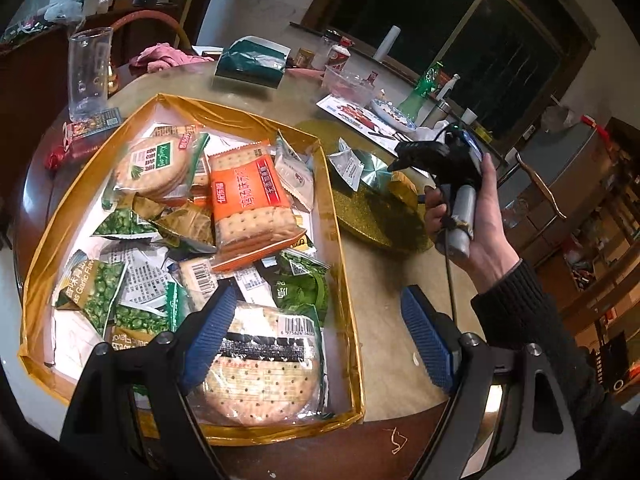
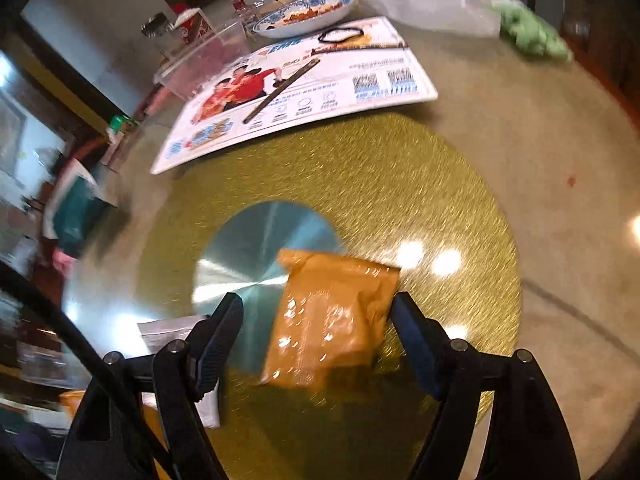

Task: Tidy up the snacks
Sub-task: 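Grasp the gold foil pack on the gold mat with the right gripper, then grasp the white sachet on the mat with the left gripper while the right lifts its gold pack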

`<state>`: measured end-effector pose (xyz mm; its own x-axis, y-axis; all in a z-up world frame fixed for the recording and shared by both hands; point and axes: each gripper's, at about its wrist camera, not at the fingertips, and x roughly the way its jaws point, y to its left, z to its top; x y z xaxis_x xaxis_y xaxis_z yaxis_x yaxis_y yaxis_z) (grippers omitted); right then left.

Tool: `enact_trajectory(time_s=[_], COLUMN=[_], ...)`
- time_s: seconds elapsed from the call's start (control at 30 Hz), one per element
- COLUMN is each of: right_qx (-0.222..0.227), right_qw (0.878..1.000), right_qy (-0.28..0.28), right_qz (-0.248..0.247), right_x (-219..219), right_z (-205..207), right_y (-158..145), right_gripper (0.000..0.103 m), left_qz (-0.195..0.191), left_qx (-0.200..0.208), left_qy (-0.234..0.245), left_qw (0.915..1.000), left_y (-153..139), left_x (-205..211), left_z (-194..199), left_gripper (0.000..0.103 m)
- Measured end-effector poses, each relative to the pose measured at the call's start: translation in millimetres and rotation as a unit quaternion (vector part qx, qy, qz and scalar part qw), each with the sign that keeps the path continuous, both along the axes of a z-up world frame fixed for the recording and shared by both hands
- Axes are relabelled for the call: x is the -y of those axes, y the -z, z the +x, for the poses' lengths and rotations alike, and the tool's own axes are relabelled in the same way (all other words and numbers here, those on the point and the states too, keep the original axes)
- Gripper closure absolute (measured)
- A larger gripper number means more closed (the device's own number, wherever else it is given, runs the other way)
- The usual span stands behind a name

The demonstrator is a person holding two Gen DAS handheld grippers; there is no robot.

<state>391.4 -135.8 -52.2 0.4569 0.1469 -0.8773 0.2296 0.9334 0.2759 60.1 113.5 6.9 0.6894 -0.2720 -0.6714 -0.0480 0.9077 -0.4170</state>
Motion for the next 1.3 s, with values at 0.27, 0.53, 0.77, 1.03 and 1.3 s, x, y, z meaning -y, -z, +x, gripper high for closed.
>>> enact_trajectory(time_s=[0.27,0.53,0.77,1.03,1.3], right_qx=[0.024,0.055,0.082,0.112,0.120], right_qw=[0.992,0.985,0.988,0.982,0.984], right_qy=[-0.067,-0.132,-0.079,-0.054,-0.056], right_qz=[-0.102,-0.097,-0.106,-0.139,-0.117], right_x=[-1.3,46.8,105.6,100.6,110.7], right_z=[-53.1,-151.1,-209.9,-218.1,-221.8], right_y=[1.5,3.9,5.0,7.7,9.3], right_gripper=[0.052,0.054,0.054,0.054,0.054], left_qz=[0.013,0.056,0.161,0.217,0.218], left_qx=[-0.005,-0.008,-0.020,-0.068,-0.152], left_qy=[0.008,0.025,0.094,0.104,0.070], left_qw=[0.9999,0.9981,0.9823,0.9682,0.9615], left_y=[-2.7,-11.8,-21.3,-16.6,25.5], left_x=[17.2,45.7,96.3,122.5,119.0], left_z=[-2.2,5.7,58.7,159.8,259.4], left_gripper=[0.018,0.018,0.018,0.018,0.022])
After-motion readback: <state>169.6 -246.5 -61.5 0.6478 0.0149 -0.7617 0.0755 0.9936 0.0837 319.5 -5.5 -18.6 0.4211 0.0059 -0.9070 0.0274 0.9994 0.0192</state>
